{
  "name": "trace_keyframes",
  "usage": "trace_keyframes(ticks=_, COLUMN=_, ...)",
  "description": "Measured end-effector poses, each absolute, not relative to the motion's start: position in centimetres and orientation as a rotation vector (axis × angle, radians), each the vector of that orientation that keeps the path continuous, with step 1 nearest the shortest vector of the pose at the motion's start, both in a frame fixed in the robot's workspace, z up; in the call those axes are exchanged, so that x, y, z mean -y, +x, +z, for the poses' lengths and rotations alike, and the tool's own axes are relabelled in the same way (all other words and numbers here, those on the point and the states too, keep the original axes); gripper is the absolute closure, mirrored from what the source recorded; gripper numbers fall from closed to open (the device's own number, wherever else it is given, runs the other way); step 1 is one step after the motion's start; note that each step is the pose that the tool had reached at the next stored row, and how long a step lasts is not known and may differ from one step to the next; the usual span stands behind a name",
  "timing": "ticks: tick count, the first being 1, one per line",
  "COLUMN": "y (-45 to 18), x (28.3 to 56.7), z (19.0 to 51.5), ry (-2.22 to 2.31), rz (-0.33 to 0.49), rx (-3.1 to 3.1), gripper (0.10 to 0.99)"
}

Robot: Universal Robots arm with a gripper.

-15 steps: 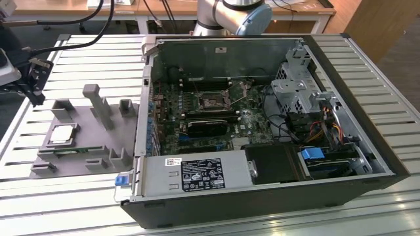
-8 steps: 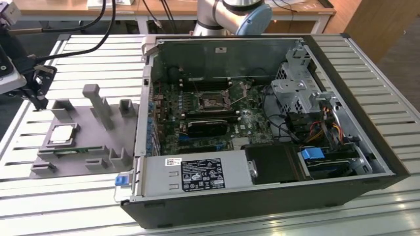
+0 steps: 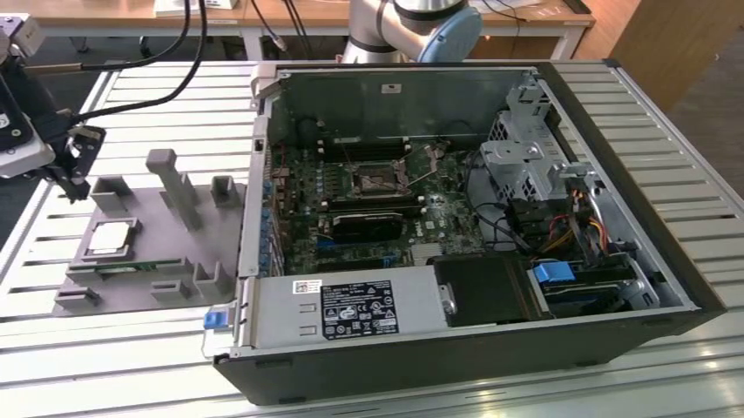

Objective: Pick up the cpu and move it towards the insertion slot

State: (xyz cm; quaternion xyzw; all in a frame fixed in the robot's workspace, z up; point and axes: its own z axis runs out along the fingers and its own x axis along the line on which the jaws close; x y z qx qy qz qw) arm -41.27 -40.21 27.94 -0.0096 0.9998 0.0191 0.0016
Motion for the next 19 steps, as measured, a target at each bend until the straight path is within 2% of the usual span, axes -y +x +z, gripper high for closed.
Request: trace_keyframes(ticks=19, y=-41.7, x=40.2, z=25.0, ry=-0.03, rz=0.06, rx=-3.138, gripper=0.984)
